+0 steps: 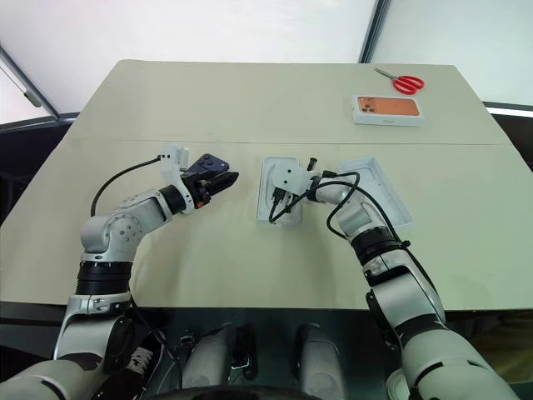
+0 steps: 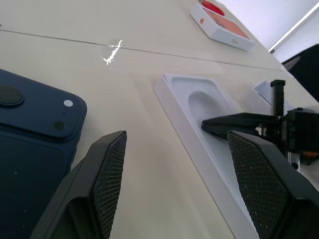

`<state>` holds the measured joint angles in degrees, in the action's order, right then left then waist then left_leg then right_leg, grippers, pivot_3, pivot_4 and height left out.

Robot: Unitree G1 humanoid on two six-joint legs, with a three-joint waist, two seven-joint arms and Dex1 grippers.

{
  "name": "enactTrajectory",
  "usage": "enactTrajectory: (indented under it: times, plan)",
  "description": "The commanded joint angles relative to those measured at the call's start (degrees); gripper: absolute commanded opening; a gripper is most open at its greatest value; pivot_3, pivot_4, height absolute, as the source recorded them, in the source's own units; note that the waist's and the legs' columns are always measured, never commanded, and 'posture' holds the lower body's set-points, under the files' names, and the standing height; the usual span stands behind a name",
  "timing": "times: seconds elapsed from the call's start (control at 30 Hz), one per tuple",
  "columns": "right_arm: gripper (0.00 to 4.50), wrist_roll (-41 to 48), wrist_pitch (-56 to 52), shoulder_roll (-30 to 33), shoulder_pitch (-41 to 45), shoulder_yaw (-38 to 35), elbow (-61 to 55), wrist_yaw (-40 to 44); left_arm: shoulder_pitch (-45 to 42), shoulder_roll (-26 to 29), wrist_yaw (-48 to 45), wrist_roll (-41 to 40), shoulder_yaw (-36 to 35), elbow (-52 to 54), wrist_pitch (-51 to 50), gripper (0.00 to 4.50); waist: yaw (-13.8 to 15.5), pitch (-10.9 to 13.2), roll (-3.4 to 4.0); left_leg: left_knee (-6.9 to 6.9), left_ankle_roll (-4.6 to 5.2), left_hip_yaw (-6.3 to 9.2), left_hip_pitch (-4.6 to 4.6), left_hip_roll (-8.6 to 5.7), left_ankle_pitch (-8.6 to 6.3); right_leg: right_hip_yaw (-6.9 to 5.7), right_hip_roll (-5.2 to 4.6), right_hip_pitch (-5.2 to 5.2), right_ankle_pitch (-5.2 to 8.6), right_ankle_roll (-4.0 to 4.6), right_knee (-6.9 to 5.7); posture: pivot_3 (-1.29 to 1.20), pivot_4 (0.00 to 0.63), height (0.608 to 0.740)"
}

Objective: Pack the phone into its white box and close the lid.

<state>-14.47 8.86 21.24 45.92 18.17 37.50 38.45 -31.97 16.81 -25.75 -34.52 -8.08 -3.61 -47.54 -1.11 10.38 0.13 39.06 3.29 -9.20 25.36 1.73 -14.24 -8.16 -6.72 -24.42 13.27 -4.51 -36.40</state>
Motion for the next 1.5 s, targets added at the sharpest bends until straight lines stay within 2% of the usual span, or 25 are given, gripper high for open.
enactTrajectory:
  times: [0.03, 0.27, 0.57, 0.8, 1.0, 1.17, 1.33, 1.5]
  plan:
    - [0.04, -0.17, -0.99, 0.52, -0.83, 0.05, -2.42, 1.15, -1.55, 0.05, 0.21, -0.32, -0.96, 1.09, 0.28, 3.4, 0.01, 0.0, 0.0, 0.0, 0.0, 0.0, 0.0, 0.0, 0.0, 0.0, 0.0, 0.0, 0.0, 0.0, 0.0, 0.0, 0.15, 0.738]
    - [0.04, 2.19, -6.09, 1.82, -5.62, 0.68, -11.99, 8.95, -2.32, -0.13, 0.57, -0.56, -1.12, 0.48, -0.7, 3.4, 0.05, -0.01, 0.0, 0.0, 0.0, 0.0, 0.0, 0.0, 0.0, 0.0, 0.0, 0.0, 0.0, 0.0, -0.01, 0.0, 0.15, 0.738]
    - [0.04, 3.71, -12.15, 3.0, -8.11, 0.85, -19.76, 14.88, -2.68, -0.48, 0.94, -0.65, -1.21, 0.11, -1.27, 3.4, 0.09, -0.01, 0.0, 0.0, 0.0, 0.01, -0.01, 0.0, 0.0, 0.0, -0.01, 0.0, 0.0, 0.0, -0.02, 0.0, 0.15, 0.738]
    - [0.04, 2.51, -9.0, 0.88, -4.23, -2.03, -15.18, 6.43, -2.79, 0.24, 0.07, -0.44, -1.86, -0.08, -0.44, 3.4, 0.06, -0.01, 0.0, 0.0, -0.01, 0.01, -0.01, 0.0, 0.0, 0.0, -0.01, 0.0, 0.0, 0.0, -0.02, 0.0, 0.15, 0.738]
    - [0.04, 6.28, -11.7, -2.13, -2.46, -4.52, -17.43, 4.82, -4.35, 5.87, -2.79, -0.17, -4.01, -3.86, -0.99, 3.4, -0.04, 0.0, 0.0, 0.0, -0.02, 0.0, 0.0, 0.01, 0.0, 0.0, 0.01, -0.04, 0.0, 0.0, -0.03, 0.0, 0.15, 0.738]
    - [0.04, 7.76, -14.94, -7.27, -1.52, -4.34, -19.66, 2.44, -8.55, 13.5, -7.24, 3.46, -4.62, -14.68, 3.91, 3.4, -0.05, 0.0, 0.0, -0.02, -0.03, -0.01, 0.01, 0.01, 0.0, 0.0, 0.03, -0.07, 0.0, 0.01, -0.05, 0.0, 0.15, 0.738]
    - [0.04, 5.42, -16.3, -10.25, -1.16, -1.46, -17.71, 0.32, -10.67, 18.79, -12.86, 7.74, -1.61, -23.27, 6.48, 3.4, 0.08, 0.0, 0.0, -0.05, -0.06, -0.02, 0.04, -0.02, -0.01, 0.0, 0.0, -0.1, 0.01, 0.01, -0.03, 0.0, 0.15, 0.738]
    - [0.04, 5.25, -17.06, -12.16, -1.1, 0.11, -17.86, 0.29, -13.56, 21.22, -19.36, 13.38, 3.55, -31.7, 8.75, 3.4, 0.01, 0.0, 0.0, -0.05, -0.19, -0.06, 0.09, -0.01, -0.07, 0.0, 0.02, -0.19, 0.01, 0.01, -0.08, 0.0, 0.15, 0.738]
